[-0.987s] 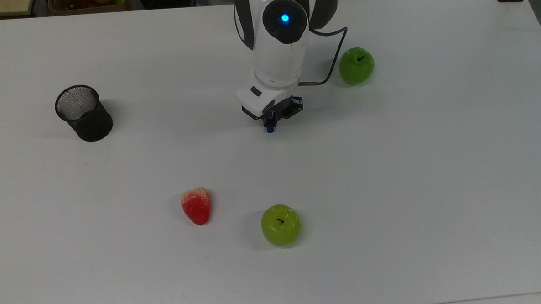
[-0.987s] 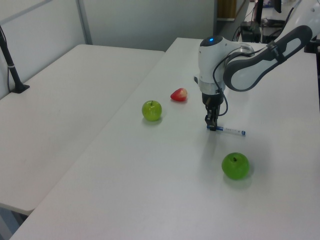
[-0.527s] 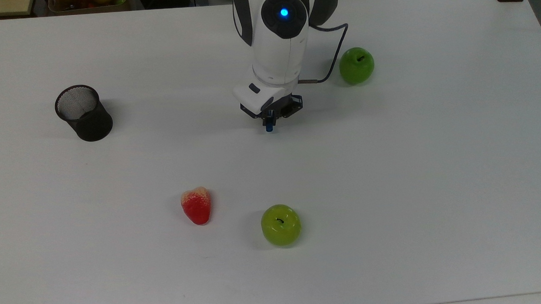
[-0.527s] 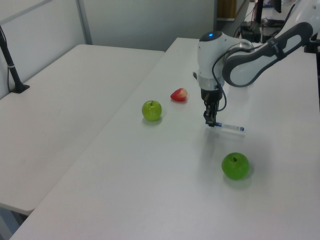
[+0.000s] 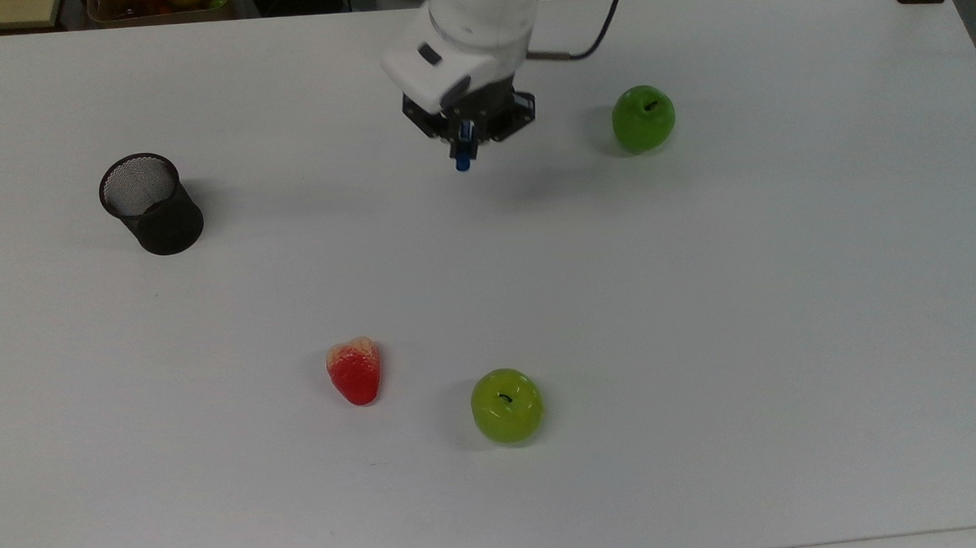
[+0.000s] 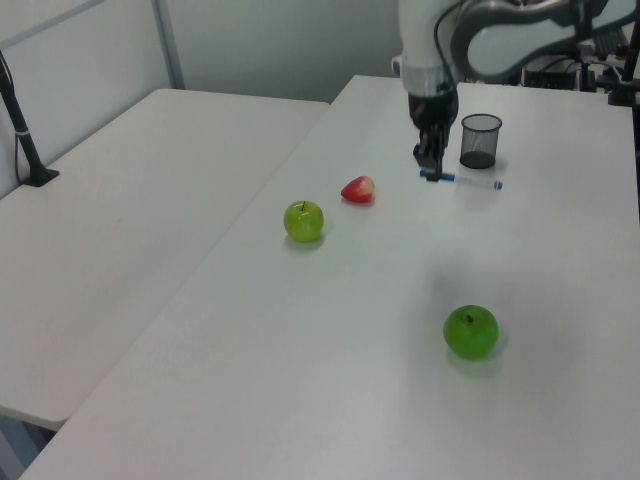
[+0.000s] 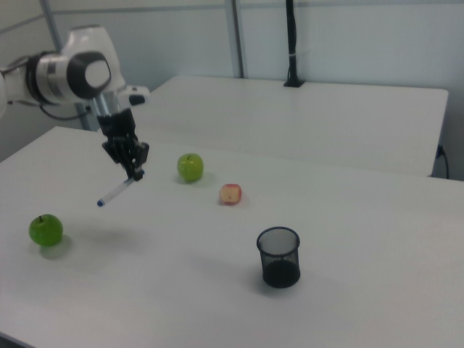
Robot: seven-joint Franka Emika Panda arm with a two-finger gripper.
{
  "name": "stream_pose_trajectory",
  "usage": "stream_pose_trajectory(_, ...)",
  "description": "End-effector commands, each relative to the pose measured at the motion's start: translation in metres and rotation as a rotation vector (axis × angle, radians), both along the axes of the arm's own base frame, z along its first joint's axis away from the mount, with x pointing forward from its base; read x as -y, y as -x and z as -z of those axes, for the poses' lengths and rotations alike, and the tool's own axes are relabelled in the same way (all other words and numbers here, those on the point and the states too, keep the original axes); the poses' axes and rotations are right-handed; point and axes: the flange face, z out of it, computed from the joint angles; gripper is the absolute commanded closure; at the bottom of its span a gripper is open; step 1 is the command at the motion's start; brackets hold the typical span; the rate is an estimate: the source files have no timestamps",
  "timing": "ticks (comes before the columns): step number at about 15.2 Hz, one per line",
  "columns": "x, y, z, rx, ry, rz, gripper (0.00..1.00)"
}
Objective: Place marker
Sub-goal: 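Lift the marker and carry it toward the black mesh pen cup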
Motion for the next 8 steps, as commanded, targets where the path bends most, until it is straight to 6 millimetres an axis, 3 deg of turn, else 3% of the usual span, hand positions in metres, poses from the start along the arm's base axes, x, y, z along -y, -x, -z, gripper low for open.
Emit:
stream_pose_trajectory(1, 0.027, 0.004, -0.051, -0.011, -0.014, 0.058, 0.91)
stream_pose_trajectory(4, 0.037, 0.004, -0.06, -0.013, -0.023, 0.048, 0.91)
stream_pose_trajectory(8, 0.088, -0.003, -0.06, -0.017, -0.026, 0.04, 0.9)
